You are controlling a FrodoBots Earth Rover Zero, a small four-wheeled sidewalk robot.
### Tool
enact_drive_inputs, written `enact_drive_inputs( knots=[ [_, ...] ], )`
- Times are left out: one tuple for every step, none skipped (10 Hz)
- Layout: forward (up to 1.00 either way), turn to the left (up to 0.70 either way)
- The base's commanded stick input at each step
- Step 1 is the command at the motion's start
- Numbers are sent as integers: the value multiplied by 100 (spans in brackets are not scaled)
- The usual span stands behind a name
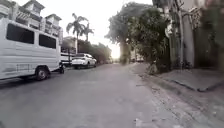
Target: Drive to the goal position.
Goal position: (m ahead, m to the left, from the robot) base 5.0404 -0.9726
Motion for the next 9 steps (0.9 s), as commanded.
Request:
enact_drive_inputs(
  knots=[
    [85,0],
    [85,0],
    [85,0],
    [85,0],
    [85,0],
    [85,-19],
    [85,-34],
    [85,-34],
    [85,-34]
  ],
)
